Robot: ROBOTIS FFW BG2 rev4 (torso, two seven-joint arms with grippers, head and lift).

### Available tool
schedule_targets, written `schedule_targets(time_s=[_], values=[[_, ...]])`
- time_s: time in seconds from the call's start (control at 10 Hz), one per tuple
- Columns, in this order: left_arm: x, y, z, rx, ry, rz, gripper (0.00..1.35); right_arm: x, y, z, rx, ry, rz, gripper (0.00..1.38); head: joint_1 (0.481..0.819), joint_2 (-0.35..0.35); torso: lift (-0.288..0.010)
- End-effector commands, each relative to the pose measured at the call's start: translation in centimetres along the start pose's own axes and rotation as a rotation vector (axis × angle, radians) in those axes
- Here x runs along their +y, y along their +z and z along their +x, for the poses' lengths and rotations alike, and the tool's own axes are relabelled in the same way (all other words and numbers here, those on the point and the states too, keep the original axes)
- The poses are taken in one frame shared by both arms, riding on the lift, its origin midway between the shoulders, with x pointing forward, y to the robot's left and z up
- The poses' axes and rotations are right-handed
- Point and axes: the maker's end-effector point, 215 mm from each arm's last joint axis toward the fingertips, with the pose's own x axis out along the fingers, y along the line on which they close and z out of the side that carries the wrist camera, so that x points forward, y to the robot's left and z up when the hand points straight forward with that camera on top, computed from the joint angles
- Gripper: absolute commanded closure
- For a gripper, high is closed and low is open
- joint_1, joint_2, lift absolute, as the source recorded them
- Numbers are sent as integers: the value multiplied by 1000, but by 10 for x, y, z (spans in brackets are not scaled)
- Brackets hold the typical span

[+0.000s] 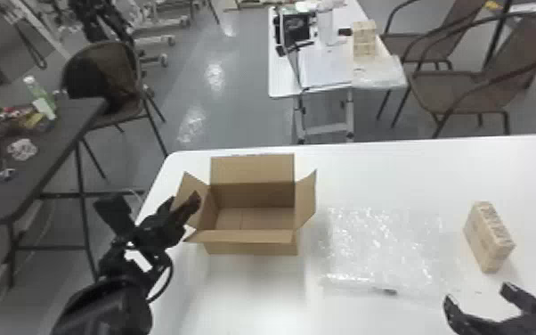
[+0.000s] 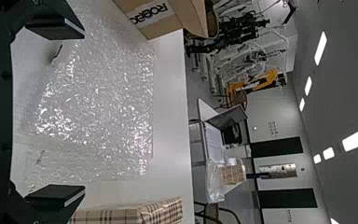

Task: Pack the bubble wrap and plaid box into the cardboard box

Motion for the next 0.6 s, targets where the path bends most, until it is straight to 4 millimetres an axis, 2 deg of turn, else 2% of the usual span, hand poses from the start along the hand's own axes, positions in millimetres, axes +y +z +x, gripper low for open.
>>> schedule_targets(time_s=[0.0, 0.1, 0.2, 0.5], values=[[2, -4, 1, 2, 2, -13, 800, 0, -1, 0, 2, 0, 3, 128, 695, 241, -44], [1, -6, 0, 3, 3, -12, 903, 1, -2, 0, 3, 2, 7, 127, 695, 242, -44], [1, -8, -1, 5, 6, -8, 1208, 1, -2, 0, 3, 2, 4, 127, 695, 242, -44], [-7, -2, 0, -32, 5, 20, 1208, 6, 12, 2, -16, -3, 4, 128, 695, 240, -44]])
